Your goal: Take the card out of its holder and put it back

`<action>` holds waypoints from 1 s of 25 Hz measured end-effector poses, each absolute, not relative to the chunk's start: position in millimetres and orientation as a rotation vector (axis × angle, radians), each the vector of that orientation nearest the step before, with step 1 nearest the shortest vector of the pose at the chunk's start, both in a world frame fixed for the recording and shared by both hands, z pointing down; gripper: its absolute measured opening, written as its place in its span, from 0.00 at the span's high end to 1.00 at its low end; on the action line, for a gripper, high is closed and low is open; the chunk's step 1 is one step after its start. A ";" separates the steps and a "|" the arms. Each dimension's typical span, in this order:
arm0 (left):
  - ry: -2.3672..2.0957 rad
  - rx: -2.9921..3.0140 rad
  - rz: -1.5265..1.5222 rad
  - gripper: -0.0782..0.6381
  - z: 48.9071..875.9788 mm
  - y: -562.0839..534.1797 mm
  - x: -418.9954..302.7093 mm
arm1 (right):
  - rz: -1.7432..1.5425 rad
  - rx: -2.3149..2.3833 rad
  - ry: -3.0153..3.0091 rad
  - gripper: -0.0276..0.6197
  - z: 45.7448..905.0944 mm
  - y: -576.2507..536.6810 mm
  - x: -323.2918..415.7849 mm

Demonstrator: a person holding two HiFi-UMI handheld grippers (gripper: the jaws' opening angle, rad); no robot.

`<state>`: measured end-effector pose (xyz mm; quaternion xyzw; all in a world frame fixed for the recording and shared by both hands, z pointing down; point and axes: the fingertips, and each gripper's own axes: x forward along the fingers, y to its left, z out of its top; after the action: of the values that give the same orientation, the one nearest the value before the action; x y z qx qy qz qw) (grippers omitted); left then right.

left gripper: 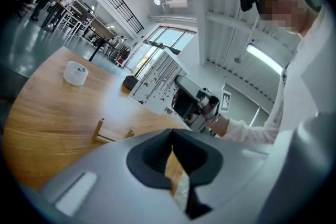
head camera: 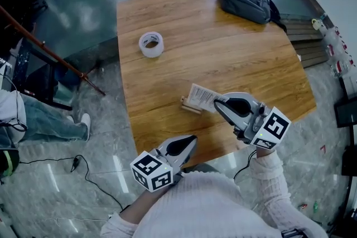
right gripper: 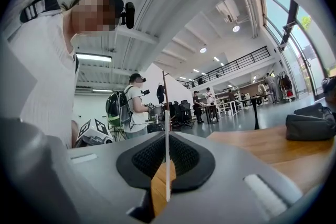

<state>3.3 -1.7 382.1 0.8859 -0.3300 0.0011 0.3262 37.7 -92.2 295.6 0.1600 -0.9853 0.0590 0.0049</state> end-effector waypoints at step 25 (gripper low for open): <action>-0.810 2.117 -0.083 0.88 432.6 -19.2 6.3 | 0.341 0.423 -3.085 0.94 368.8 -133.6 17.8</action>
<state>6.3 -19.2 432.6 0.8457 -0.3235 -0.0331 0.4232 17.8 -133.6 368.8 0.1350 -0.9848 0.1089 0.0048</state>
